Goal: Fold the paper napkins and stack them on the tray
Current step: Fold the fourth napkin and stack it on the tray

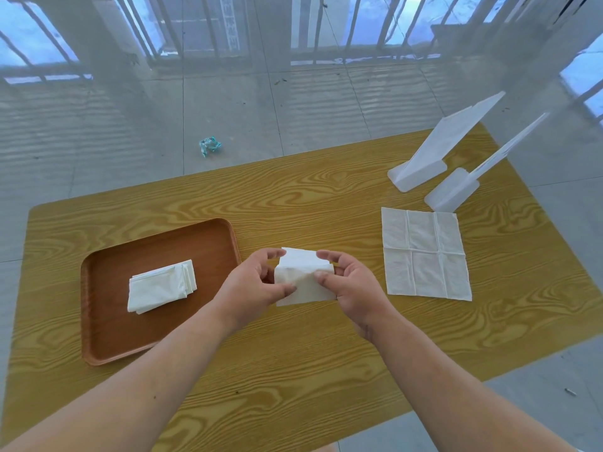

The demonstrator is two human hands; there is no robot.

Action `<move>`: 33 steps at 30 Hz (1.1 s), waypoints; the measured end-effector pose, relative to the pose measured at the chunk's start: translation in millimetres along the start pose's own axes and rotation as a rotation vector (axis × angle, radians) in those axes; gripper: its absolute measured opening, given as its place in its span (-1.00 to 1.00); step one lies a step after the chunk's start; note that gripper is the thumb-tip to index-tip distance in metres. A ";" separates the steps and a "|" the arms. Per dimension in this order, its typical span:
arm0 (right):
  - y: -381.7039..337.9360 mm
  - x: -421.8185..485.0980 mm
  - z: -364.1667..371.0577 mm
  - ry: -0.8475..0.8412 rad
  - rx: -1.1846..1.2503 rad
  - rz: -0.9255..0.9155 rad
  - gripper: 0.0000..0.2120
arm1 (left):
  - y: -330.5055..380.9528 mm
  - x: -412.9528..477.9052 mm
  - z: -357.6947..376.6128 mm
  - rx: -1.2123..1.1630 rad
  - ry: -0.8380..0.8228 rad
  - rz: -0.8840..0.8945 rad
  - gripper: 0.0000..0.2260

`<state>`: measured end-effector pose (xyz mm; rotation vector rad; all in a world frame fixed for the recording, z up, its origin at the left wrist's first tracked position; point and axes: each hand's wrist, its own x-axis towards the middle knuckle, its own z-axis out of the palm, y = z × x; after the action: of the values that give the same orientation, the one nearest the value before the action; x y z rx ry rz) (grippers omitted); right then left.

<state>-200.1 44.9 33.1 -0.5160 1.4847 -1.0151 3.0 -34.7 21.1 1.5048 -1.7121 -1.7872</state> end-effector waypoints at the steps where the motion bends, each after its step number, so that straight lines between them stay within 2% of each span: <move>1: -0.4 -0.9 0.4 -0.022 0.017 -0.002 -0.65 | 0.3 0.4 0.1 -0.093 -0.014 -0.029 -0.43; 4: -3.8 -3.4 -0.4 -0.087 0.044 -0.010 -0.58 | 3.2 0.4 -1.0 -0.222 -0.043 -0.075 -0.55; 6: -7.5 -4.1 -2.3 -0.118 0.026 -0.023 -0.54 | 5.6 0.3 -3.0 -0.201 -0.052 -0.075 -0.68; 10: -19.2 -7.2 -4.5 -0.144 -0.052 -0.058 -0.59 | 9.5 0.7 -6.0 0.036 -0.029 0.011 -0.88; 14: -24.6 -6.3 -6.4 -0.011 -0.291 -0.127 -0.82 | 17.5 0.9 -6.6 0.311 0.089 0.134 -0.93; 15: -23.6 -4.5 -7.7 0.031 -0.384 -0.149 -0.88 | 20.9 0.2 -7.4 0.251 0.063 0.120 -0.94; 17: -23.1 -1.4 -10.7 0.069 -0.480 -0.155 -0.95 | 28.6 -2.5 -10.1 -0.047 -0.049 0.022 -0.87; 19: -22.9 0.0 -13.4 -0.010 -0.343 -0.071 -0.93 | 33.1 -5.0 -13.2 -0.280 -0.142 -0.051 -0.74; 21: -19.2 0.0 -14.8 -0.096 -0.108 0.018 -0.93 | 32.7 -6.3 -14.8 -0.390 -0.178 -0.109 -0.67; 23: -15.6 -1.0 -13.6 -0.095 0.067 0.069 -0.95 | 28.8 -8.1 -12.9 -0.428 -0.210 -0.184 -0.66; 26: -12.1 -5.5 -6.9 -0.054 0.209 0.143 -0.90 | 21.1 -10.9 -6.8 -0.330 -0.208 -0.214 -0.84; 29: -7.9 -10.2 -0.5 -0.105 0.151 0.242 -0.85 | 13.6 -12.0 -2.3 -0.349 -0.116 -0.244 -0.84; 33: -0.3 -10.9 7.1 -0.147 0.032 0.325 -0.82 | 8.4 -14.6 0.0 -0.350 -0.079 -0.259 -0.80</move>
<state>-191.3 51.4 40.2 -0.3064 1.3651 -0.7285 5.5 -26.0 35.3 1.5700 -1.1909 -2.1638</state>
